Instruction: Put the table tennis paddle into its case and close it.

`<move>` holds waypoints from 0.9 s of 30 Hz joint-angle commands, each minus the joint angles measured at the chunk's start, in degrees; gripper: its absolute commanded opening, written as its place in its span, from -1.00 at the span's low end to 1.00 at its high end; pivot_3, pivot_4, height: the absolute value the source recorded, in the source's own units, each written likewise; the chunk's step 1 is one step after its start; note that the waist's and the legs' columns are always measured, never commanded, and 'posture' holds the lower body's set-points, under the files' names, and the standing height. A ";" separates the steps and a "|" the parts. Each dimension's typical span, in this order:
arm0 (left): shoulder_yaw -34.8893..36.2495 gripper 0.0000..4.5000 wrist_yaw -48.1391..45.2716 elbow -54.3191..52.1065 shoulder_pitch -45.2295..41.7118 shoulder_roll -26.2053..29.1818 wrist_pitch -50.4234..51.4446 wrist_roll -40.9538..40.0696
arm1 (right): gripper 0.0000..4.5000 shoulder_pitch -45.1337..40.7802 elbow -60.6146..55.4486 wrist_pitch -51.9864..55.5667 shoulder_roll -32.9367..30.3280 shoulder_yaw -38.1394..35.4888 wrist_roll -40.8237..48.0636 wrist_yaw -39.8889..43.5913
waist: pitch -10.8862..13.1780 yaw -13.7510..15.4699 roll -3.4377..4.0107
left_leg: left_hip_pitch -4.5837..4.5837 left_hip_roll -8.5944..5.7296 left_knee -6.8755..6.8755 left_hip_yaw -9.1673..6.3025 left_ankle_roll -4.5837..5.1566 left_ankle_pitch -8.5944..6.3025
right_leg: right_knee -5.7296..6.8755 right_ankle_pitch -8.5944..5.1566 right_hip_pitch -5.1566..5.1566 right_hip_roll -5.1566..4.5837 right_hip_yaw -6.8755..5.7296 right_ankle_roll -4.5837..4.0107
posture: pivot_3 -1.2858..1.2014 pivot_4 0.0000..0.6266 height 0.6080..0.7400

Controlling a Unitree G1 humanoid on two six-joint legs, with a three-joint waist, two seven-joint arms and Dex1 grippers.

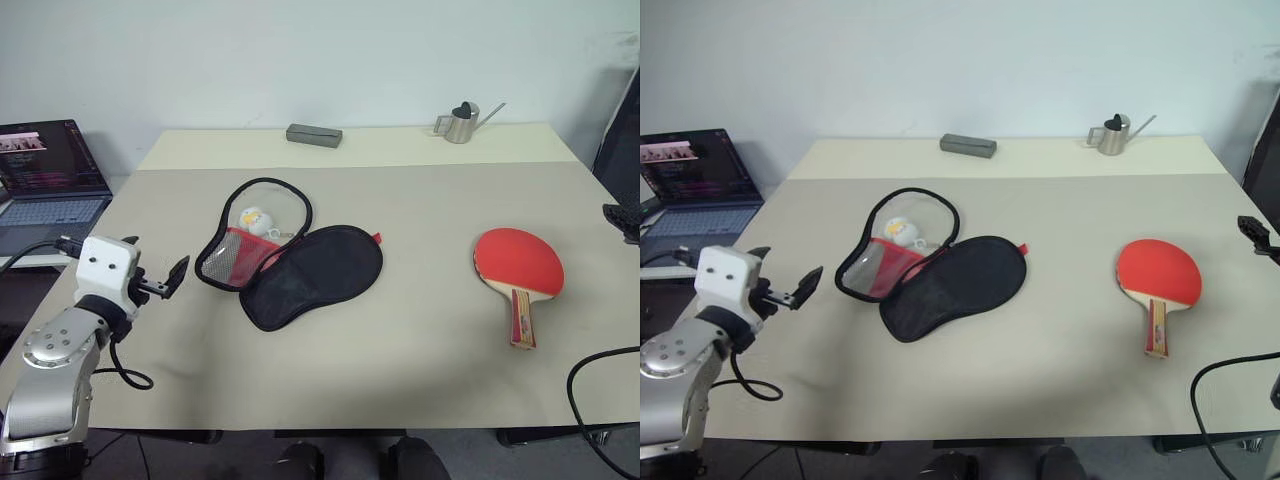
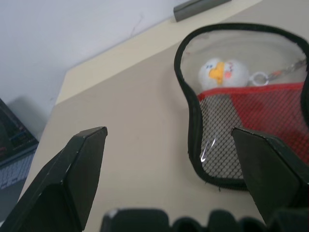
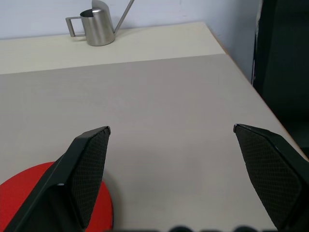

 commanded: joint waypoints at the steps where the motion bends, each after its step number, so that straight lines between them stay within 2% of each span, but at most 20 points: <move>1: 0.34 1.00 0.07 1.09 -2.21 0.75 -1.99 0.81 | 1.00 -0.70 -0.93 -0.34 -1.95 -0.92 -0.25 0.47 | 0.00 0.01 -0.01 | 0.00 0.00 0.00 0.00 0.00 0.00 | 0.00 0.00 0.00 0.00 0.00 0.00 | 0.03 -0.52 1.00; 16: -0.21 1.00 -2.10 5.74 -4.29 1.56 -5.77 1.09 | 1.00 -0.28 -1.68 0.23 -1.86 -1.15 0.01 4.08 | 0.01 -0.06 -0.01 | 0.02 0.00 0.01 0.05 0.01 -0.01 | -0.02 0.03 0.00 0.00 0.08 0.06 | 0.03 -0.52 1.00; 27: -0.74 1.00 -4.75 10.21 -6.24 2.91 -8.89 1.12 | 1.00 2.42 -3.81 1.99 -0.01 -0.77 0.75 11.63 | 0.01 -0.03 -0.01 | 0.02 -0.02 0.02 0.04 0.01 -0.01 | -0.02 0.04 0.00 0.00 0.07 0.08 | 0.03 -0.52 1.00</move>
